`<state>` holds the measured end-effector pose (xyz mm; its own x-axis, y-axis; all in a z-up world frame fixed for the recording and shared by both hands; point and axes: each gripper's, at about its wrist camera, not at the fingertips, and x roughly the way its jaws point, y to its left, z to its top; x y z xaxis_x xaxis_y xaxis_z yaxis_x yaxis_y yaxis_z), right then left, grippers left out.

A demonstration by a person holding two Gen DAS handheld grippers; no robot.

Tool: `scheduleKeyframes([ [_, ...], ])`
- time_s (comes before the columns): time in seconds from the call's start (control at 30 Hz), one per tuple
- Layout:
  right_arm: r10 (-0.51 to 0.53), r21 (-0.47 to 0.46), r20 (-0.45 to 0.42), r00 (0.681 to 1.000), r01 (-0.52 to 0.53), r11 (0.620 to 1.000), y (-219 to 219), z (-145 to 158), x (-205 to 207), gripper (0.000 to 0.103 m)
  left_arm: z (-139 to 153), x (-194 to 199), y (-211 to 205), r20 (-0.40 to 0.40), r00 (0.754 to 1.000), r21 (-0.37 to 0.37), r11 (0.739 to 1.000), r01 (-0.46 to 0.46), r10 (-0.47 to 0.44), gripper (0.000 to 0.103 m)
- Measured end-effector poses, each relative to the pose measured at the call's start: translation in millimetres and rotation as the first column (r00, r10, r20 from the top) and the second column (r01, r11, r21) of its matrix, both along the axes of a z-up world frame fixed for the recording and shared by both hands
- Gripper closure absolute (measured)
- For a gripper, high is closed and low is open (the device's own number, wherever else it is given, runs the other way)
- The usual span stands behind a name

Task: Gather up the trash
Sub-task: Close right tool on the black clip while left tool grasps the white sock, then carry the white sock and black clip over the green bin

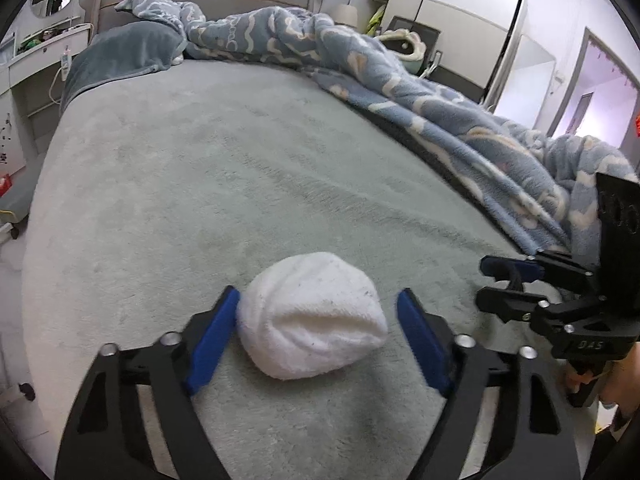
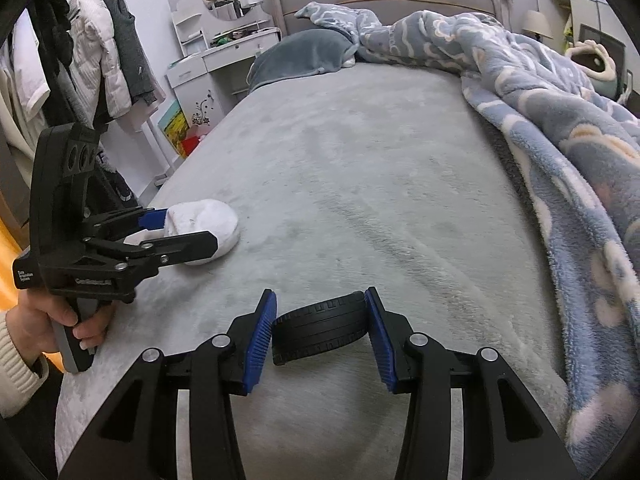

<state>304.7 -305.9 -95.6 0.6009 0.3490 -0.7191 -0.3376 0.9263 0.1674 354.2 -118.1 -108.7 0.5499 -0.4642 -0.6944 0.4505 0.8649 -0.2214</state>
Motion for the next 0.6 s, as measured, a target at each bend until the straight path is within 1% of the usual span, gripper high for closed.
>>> scheduleKeyframes([
  [0.07, -0.01, -0.006, -0.007, 1.0, 0.009, 1.0, -0.1, -0.1, 0.5, 0.057, -1.5, -0.2, 0.6, -0.012, 1.0, 0.001, 1.0, 0.004, -0.004, 0.036],
  [0.2, -0.025, -0.015, -0.005, 1.0, 0.025, 1.0, 2.1, 3.3, 1.3, 0.057, 2.9, -6.7, -0.3, 0.003, 1.0, 0.001, 1.0, 0.018, -0.018, 0.043],
  [0.33, -0.037, -0.022, 0.002, 0.999, 0.037, 0.999, 7.5, 9.1, 0.6, 0.057, 12.2, -19.1, -2.6, 0.038, 0.998, 0.012, 0.999, 0.048, -0.048, 0.043],
  [0.5, -0.035, -0.02, 0.003, 0.999, 0.035, 0.999, 17.0, 13.3, -3.5, 0.057, 23.4, -32.5, 3.4, 0.073, 0.995, 0.032, 0.998, 0.061, -0.063, 0.044],
  [0.6, -0.048, 0.02, -0.01, 0.999, 0.048, 0.999, 18.9, 16.2, -7.5, 0.057, 29.2, -41.9, 10.3, 0.079, 0.995, 0.029, 0.998, 0.062, -0.064, 0.044],
])
